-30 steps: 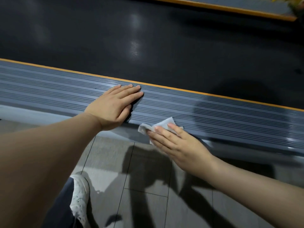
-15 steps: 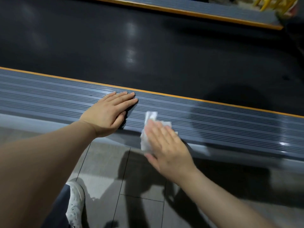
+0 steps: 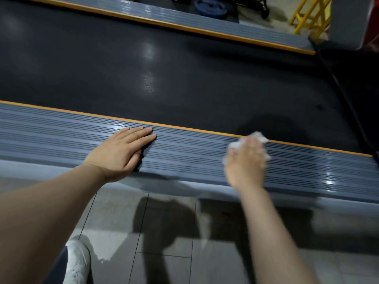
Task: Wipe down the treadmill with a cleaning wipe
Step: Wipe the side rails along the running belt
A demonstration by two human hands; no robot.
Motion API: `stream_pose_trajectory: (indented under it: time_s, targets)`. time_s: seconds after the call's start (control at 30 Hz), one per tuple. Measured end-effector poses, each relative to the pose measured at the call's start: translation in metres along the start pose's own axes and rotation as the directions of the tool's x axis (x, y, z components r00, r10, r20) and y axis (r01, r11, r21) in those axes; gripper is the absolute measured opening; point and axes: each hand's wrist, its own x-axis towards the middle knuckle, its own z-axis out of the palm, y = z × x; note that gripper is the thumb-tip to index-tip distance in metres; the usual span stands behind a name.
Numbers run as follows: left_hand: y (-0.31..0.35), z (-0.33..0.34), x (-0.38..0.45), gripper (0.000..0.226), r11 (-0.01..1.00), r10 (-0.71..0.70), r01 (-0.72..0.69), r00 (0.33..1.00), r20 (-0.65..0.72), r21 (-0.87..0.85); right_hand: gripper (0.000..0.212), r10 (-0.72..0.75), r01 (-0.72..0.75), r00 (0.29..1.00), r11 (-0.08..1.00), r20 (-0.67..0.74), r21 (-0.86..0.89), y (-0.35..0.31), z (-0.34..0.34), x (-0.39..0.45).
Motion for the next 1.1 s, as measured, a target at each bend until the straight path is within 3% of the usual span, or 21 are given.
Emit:
stream_pose_trajectory:
  time_s: [0.07,0.13,0.2,0.27,0.33,0.43,0.53,0.6,0.63,0.7,0.8,0.87,0.93,1.0,1.1]
  targets:
    - [0.001,0.000,0.000,0.062,1.000,0.002,-0.002,1.000,-0.004,0.001,0.065,-0.266,0.266,0.963,0.964,-0.052,-0.016,-0.068,0.025,-0.013]
    - [0.001,0.001,0.000,0.062,1.000,-0.001,0.001,1.000,-0.015,-0.009,0.066,-0.514,0.514,0.858,0.858,0.025,-0.019,-0.115,0.039,-0.030]
    - [0.001,0.001,0.000,0.062,1.000,-0.003,0.003,1.000,-0.027,-0.016,0.066,-0.632,0.638,0.764,0.770,0.127,-0.005,-0.119,0.031,-0.029]
    - [0.001,0.002,0.000,0.062,1.000,-0.004,0.004,1.000,-0.026,-0.012,0.063,-0.635,0.638,0.769,0.769,0.080,-0.031,-0.081,0.019,-0.021]
    - [0.001,0.001,0.000,0.062,1.000,-0.014,0.014,0.999,-0.032,-0.016,0.060,-0.521,0.520,0.853,0.851,-0.003,-0.071,-0.025,0.010,-0.004]
    - [0.002,0.001,0.001,0.063,1.000,-0.007,0.006,0.999,-0.035,-0.026,0.067,-0.167,0.166,0.986,0.985,-0.003,-0.041,0.066,-0.007,0.017]
    - [0.001,0.002,0.001,0.063,1.000,-0.009,0.008,0.999,-0.036,-0.019,0.071,0.117,-0.119,0.990,0.993,-0.075,-0.015,0.104,-0.019,0.022]
    - [0.001,0.002,0.001,0.064,1.000,-0.005,0.004,0.999,-0.039,-0.021,0.070,0.191,-0.192,0.980,0.981,-0.052,-0.005,0.072,-0.012,0.017]
    - [0.001,0.002,0.002,0.065,1.000,-0.001,0.000,0.999,-0.038,-0.025,0.068,0.137,-0.137,0.989,0.991,-0.051,-0.004,0.043,-0.005,0.010]
    - [0.001,0.001,0.002,0.065,1.000,-0.008,0.007,0.999,-0.041,-0.025,0.065,-0.138,0.137,0.986,0.990,-0.095,-0.016,-0.024,0.016,-0.011]
    - [0.001,0.001,0.002,0.064,0.999,0.000,-0.002,0.999,-0.053,-0.038,0.067,-0.582,0.582,0.813,0.812,0.014,-0.045,-0.106,0.037,-0.039]
    - [0.002,0.001,0.001,0.063,0.997,0.012,-0.015,0.999,-0.050,-0.072,0.067,-0.728,0.736,0.676,0.673,0.115,-0.073,-0.123,0.035,-0.044]
    - [0.001,0.001,0.001,0.064,0.997,0.017,-0.020,0.999,-0.045,-0.074,0.067,-0.786,0.800,0.599,0.596,0.153,-0.072,-0.106,0.027,-0.042]
    - [0.000,0.001,0.001,0.065,0.999,0.005,-0.007,0.999,-0.046,-0.053,0.067,-0.780,0.799,0.599,0.599,0.181,-0.062,-0.070,0.016,-0.041]
    - [0.000,0.001,0.000,0.065,0.999,-0.014,0.012,0.999,-0.044,-0.045,0.075,-0.658,0.674,0.736,0.733,0.160,-0.086,0.002,0.004,-0.036]
